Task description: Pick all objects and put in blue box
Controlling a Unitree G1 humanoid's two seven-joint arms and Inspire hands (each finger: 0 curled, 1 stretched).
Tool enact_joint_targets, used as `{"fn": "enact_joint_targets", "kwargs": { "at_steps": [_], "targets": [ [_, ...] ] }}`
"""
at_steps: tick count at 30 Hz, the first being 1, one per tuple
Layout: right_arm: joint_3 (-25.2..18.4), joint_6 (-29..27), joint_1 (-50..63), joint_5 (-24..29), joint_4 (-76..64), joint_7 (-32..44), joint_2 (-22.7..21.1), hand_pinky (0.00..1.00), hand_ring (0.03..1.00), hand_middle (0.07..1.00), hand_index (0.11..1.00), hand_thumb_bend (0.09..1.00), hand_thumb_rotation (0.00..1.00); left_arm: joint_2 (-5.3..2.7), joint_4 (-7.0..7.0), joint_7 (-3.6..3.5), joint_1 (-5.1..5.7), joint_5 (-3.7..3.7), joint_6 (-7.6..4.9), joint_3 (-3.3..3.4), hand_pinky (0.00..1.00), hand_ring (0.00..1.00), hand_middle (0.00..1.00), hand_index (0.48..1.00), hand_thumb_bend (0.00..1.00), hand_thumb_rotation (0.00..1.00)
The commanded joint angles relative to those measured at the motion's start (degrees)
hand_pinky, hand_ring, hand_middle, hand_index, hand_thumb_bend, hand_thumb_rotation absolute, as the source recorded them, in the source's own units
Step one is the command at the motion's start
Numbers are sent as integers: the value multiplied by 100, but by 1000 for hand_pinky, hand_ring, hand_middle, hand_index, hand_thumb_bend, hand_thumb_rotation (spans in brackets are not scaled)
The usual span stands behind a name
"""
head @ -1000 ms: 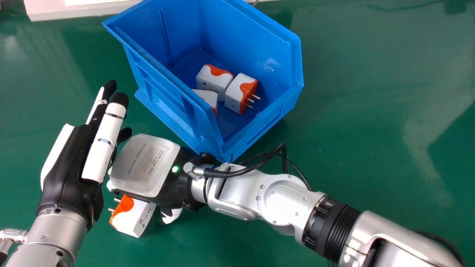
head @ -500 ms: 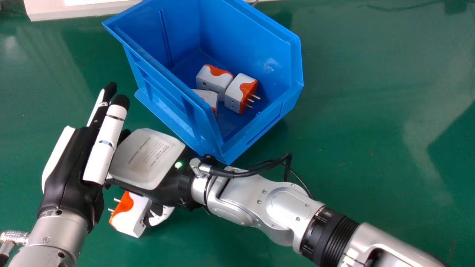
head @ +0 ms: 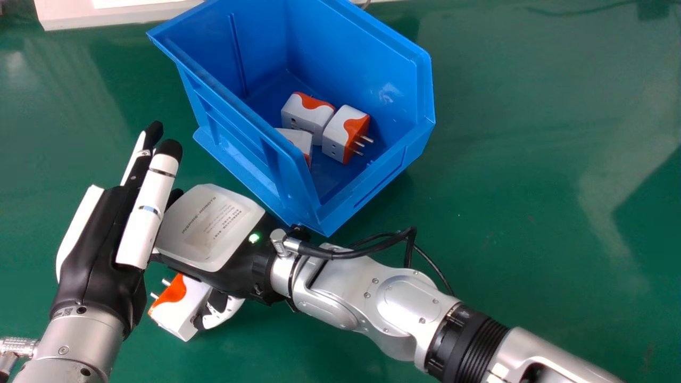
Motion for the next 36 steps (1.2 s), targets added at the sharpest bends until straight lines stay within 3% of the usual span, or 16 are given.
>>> {"fn": "enact_joint_targets", "kwargs": {
  "at_steps": [1, 13, 18, 23, 29, 30, 31, 32, 33, 36],
  "targets": [
    [-18, 26, -13, 59, -192, 17, 69, 742, 822, 861, 777, 384, 310, -11, -270, -8, 10, -35, 29, 2, 947, 985, 992, 1000, 425, 1000],
    [211, -149, -58, -189, -270, -85, -139, 722, 810, 850, 768, 376, 238, -16, -560, 36, 13, -8, 298, -34, 944, 985, 991, 1000, 426, 1000],
    [328, -340, -113, -307, -207, -241, -234, 702, 800, 837, 753, 373, 198, -32, -600, 69, 33, 42, 290, -95, 934, 982, 988, 1000, 431, 1000],
    [354, -508, -178, -298, -9, -338, -225, 676, 789, 825, 740, 389, 181, -34, -645, 84, 53, 55, 285, -116, 924, 978, 984, 1000, 436, 1000],
    [356, -413, -106, -351, 163, -722, -129, 617, 742, 773, 690, 437, 175, -46, -596, 73, 53, 83, 228, -135, 920, 976, 980, 1000, 445, 1000],
    [301, -363, 7, -301, 150, -886, -111, 522, 627, 660, 646, 452, 168, -50, -587, 70, 47, 85, 224, -135, 920, 975, 980, 1000, 449, 1000],
    [175, -273, 163, -147, 127, -941, -49, 522, 627, 660, 646, 452, 168, -51, -594, 65, 43, 80, 229, -131, 920, 975, 980, 1000, 449, 1000],
    [64, -203, 291, -3, 96, -946, 3, 421, 510, 547, 611, 464, 160, -52, -596, 62, 40, 76, 230, -127, 920, 975, 979, 1000, 454, 1000],
    [-3, -158, 363, 90, 77, -929, 37, 421, 510, 547, 611, 464, 160, -53, -599, 59, 39, 72, 231, -124, 920, 975, 979, 1000, 454, 1000],
    [-184, -166, 468, 409, -20, -620, 73, 227, 295, 337, 541, 487, 138, -56, -612, 62, 41, 77, 236, -136, 922, 975, 979, 1000, 463, 1000]
  ]
}}
